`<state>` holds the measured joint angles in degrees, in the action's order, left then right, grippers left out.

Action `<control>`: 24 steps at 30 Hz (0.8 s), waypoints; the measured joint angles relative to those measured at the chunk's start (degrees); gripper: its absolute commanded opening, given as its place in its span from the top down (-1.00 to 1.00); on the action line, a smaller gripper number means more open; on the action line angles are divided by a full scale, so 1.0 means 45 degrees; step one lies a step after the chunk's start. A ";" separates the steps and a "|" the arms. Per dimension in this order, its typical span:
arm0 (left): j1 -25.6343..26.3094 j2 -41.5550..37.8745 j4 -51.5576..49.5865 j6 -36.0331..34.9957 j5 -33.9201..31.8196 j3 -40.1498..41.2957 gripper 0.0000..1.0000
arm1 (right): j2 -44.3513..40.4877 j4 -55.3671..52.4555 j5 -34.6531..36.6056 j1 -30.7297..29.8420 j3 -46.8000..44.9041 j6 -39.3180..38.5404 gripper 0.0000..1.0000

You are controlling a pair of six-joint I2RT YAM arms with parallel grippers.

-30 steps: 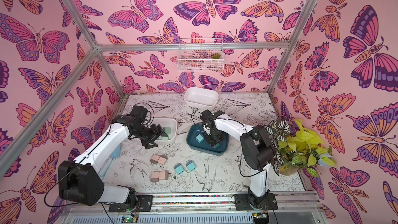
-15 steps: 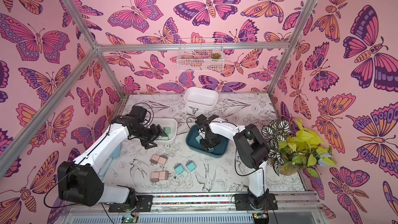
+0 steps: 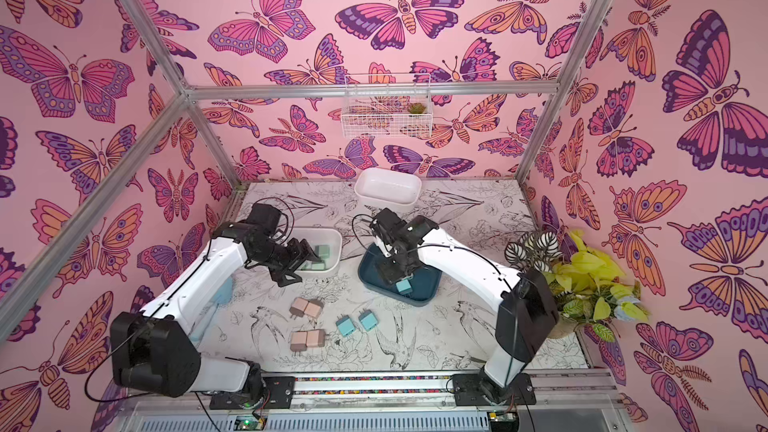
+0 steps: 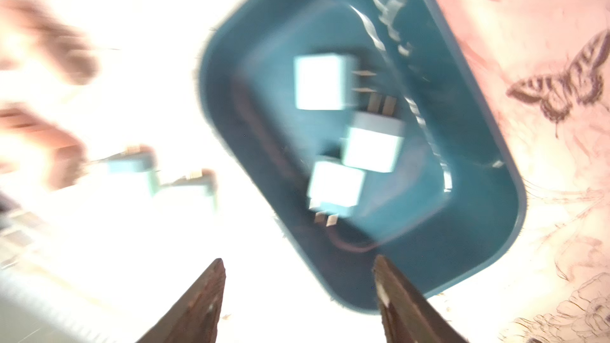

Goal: Place the plugs by color into the storage box
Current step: Place the plug in the storage box, then pick up the plug from the center of the board.

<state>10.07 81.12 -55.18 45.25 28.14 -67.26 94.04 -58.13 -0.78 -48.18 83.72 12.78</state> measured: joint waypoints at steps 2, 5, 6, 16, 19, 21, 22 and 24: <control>0.0005 0.0005 0.0005 0.0000 0.0005 -0.0049 -0.61 | 0.0068 0.0015 -0.0141 -0.0957 -0.0097 0.0330 -0.47; 0.0005 0.0024 0.0005 0.0000 0.0000 -0.0049 -0.61 | 0.0690 0.0165 -0.0398 -0.2064 -0.0627 0.0792 -0.49; 0.0005 0.0029 0.0005 0.0000 0.0000 -0.0049 -0.61 | 0.1010 0.0248 -0.0471 -0.2293 -0.0821 0.0894 -0.49; 0.0005 -0.0029 0.0005 0.0010 -0.0005 0.0097 -0.61 | 0.3444 0.1321 -0.0641 -0.2608 -0.1180 0.1200 -0.55; 0.0005 -0.0034 -0.0005 0.0010 -0.0005 0.0155 -0.61 | 0.3997 0.1613 -0.0665 -0.2613 -0.1049 0.1161 -0.55; 0.0005 -0.0053 -0.0015 0.0010 -0.0005 0.0175 -0.61 | 0.4396 0.1841 -0.0699 -0.2608 -0.1044 0.1161 -0.55; 0.0005 -0.0068 -0.0019 0.0010 -0.0005 0.0175 -0.61 | 0.4532 0.1807 -0.0661 -0.2613 -0.0981 0.1156 -0.54; 0.0005 -0.0102 -0.0019 0.0005 -0.0005 0.0185 -0.61 | 0.4580 0.1943 -0.0695 -0.2633 -0.0874 0.1161 -0.48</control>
<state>10.09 80.66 -55.27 45.28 28.12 -66.43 114.65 -49.39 -3.90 -60.03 79.79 18.00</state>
